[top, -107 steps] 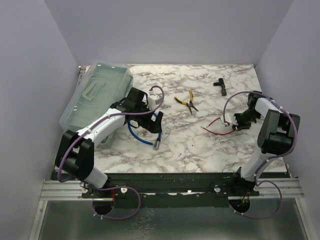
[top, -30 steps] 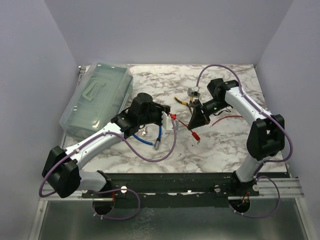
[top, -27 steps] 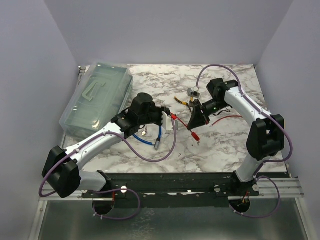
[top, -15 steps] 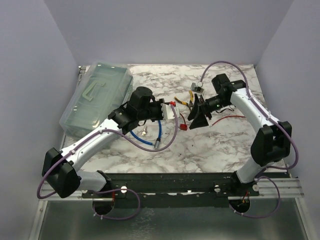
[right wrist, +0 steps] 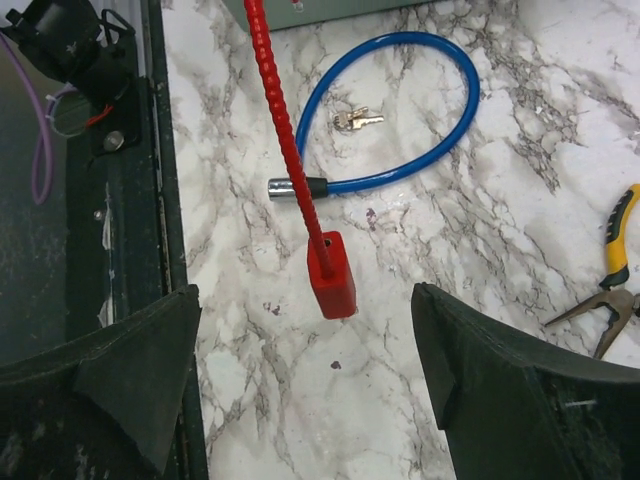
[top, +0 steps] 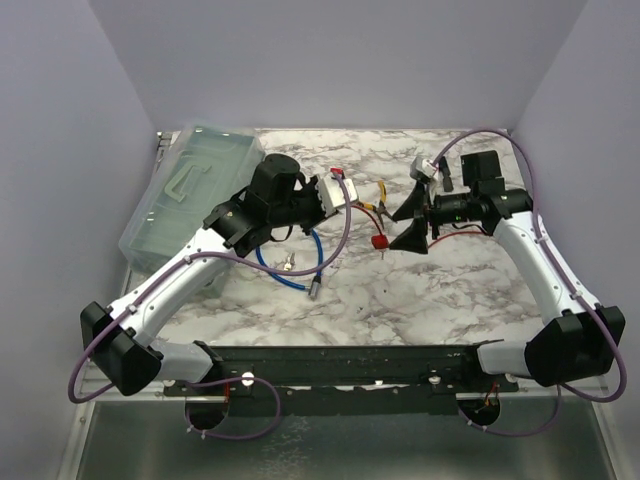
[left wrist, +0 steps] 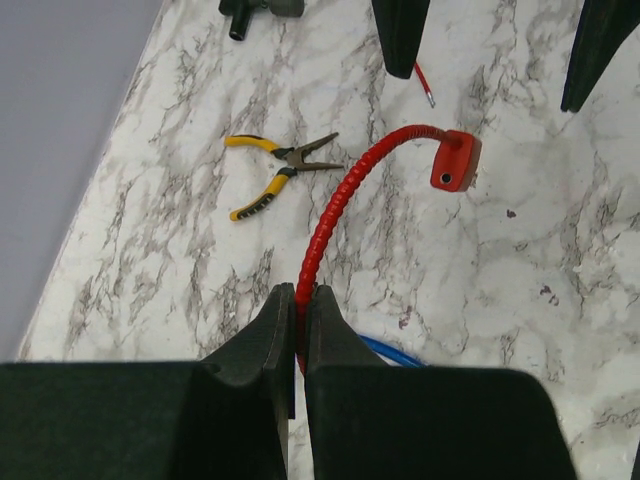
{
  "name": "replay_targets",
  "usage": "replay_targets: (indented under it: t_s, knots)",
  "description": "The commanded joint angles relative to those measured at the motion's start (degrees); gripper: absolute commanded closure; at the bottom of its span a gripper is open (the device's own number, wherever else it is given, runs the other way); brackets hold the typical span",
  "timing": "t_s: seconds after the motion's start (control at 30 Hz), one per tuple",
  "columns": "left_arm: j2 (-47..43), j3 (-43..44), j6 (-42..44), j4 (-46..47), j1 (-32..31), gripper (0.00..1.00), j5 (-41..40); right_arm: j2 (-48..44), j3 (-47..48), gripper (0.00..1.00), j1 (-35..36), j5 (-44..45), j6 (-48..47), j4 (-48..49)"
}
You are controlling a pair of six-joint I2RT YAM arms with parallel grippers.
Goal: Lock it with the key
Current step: Lock the lock.
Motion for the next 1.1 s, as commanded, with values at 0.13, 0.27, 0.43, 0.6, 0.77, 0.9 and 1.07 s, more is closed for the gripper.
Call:
replay_targets:
  t_s: [0.13,0.27,0.43,0.6,0.77,0.9,1.07]
  knots:
    - [0.9,5.0,-7.8,-3.5,0.5,1.0,1.7,-1.3,-2.1,0.09,0.3,2.7,-0.6,3.5]
    - [1.0,5.0,-8.6,-3.5,0.5,1.0,1.9,-1.3,-4.0,0.12,0.3,3.2,-2.2,5.2]
    - [1.2,6.1,-11.7,-3.4,1.0,1.0,3.5,-1.1,-4.5,0.25,0.3,0.7,-3.8,4.2]
    - [1.4,6.5,-14.3,-3.4,1.8,1.0,5.6,-0.5,-5.0,0.27,0.5,-0.6,-4.1,5.2]
    - [1.4,6.5,-14.3,-3.3,1.8,1.0,6.4,0.5,-5.1,0.27,0.6,-0.3,-5.6,5.7]
    - [1.3,6.7,-14.6,-3.3,1.9,1.0,6.8,1.9,-3.4,0.31,0.7,-1.0,-5.8,4.8]
    - [1.3,7.0,-16.0,-2.8,2.6,1.0,8.0,2.4,-2.8,0.42,0.6,-1.8,-7.6,3.5]
